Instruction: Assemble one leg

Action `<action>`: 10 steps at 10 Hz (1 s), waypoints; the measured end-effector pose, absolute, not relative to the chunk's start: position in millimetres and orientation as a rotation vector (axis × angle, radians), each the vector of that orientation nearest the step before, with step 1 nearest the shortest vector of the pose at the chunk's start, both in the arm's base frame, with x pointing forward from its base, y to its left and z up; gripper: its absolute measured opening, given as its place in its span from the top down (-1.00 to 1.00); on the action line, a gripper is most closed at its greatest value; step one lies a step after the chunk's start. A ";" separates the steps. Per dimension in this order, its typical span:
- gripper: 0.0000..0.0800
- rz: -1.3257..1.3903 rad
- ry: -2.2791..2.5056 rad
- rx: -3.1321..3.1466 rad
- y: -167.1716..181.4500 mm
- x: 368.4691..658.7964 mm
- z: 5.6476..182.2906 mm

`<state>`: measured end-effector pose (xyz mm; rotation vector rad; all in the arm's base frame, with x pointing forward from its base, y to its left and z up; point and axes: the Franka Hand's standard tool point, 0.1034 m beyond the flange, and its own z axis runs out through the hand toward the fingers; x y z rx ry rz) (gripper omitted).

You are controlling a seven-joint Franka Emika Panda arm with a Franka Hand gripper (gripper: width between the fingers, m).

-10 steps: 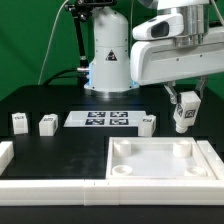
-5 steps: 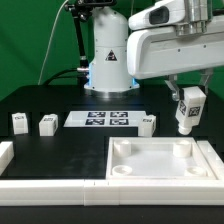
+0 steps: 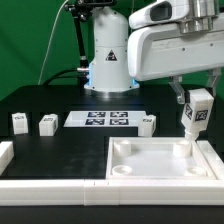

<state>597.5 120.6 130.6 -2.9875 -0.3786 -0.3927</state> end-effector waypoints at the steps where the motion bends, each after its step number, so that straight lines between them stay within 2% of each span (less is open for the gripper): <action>1: 0.27 -0.570 -0.371 -2.964 117.8 598.6 130.2; 2: 0.27 -0.654 -0.367 -2.951 114.9 594.1 127.0; 3: 0.27 -0.586 -0.378 -2.965 113.8 593.4 126.0; 4: 0.27 -0.613 -0.380 -2.959 114.5 605.9 133.1; 7: 0.27 -0.634 -0.370 -2.945 118.0 629.6 126.9; 10: 0.27 -0.619 -0.368 -2.943 117.8 634.5 108.2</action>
Offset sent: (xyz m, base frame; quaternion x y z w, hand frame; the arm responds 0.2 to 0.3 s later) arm 0.0318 -0.0009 0.0120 -0.0019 0.0110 -0.0192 0.9998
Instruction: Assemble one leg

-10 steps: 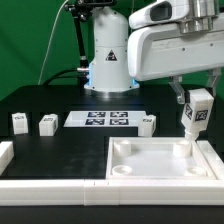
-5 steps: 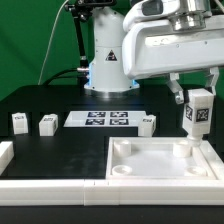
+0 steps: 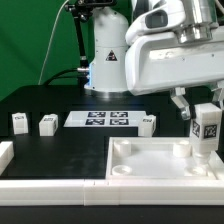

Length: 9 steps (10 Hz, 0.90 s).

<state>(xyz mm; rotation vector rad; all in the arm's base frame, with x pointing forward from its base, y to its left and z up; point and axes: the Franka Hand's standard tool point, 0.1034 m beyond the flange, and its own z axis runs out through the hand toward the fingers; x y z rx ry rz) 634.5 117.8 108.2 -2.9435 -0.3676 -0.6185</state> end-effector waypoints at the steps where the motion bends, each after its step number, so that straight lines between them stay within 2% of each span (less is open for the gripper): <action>1: 0.27 -0.610 -0.360 -2.945 116.9 631.4 102.7; 5: 0.27 -0.617 -0.353 -2.947 112.9 630.5 99.7; 9: 0.27 -0.623 -0.346 -2.945 112.1 628.9 87.1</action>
Offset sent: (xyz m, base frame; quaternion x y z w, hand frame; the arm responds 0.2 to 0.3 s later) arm -0.0066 -0.0068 -0.0033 0.0013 -0.0073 0.0069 0.9999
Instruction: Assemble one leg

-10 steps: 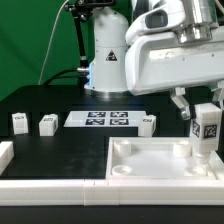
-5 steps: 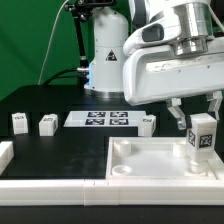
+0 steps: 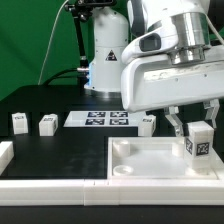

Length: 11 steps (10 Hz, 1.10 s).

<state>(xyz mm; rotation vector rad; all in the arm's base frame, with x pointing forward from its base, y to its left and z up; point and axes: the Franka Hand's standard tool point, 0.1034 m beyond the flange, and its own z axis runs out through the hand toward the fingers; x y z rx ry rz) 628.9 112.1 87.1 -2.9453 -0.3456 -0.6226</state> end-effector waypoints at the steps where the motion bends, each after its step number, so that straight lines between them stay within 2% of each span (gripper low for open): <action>1: 0.27 -0.639 -0.344 -2.942 112.3 630.1 86.7; 3: 0.27 -0.677 -0.342 -2.934 113.4 631.2 86.7; 4: 0.09 -0.676 -0.342 -2.935 113.4 631.1 86.4; 5: 0.09 -0.676 -0.342 -2.935 113.4 631.1 86.4; 7: -0.56 -0.676 -0.342 -2.934 113.5 631.1 86.4; 11: -0.62 -0.676 -0.342 -2.934 113.5 631.1 86.4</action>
Offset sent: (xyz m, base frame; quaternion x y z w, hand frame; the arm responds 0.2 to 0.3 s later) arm -0.0011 0.0016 -0.0070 -0.0009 -0.0046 -0.0104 0.9999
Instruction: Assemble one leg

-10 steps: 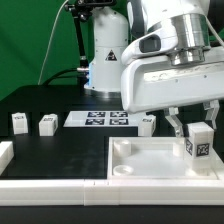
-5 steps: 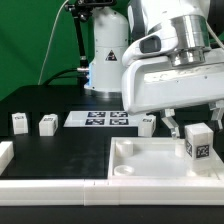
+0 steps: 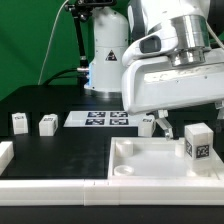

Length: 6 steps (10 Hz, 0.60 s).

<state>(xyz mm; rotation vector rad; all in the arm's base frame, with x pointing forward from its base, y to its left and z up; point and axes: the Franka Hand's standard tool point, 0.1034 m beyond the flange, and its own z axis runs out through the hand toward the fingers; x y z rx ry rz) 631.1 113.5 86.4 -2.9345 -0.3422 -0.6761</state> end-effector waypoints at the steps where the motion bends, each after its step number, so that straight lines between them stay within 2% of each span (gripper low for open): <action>1: -0.62 -0.676 -0.342 -2.934 113.5 631.1 86.4; 6: -0.62 -0.638 -0.347 -2.941 113.8 630.6 87.3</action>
Offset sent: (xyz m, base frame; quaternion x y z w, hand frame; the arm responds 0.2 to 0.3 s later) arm 0.0000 0.0000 0.0000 0.0000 -0.0799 0.0000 0.9968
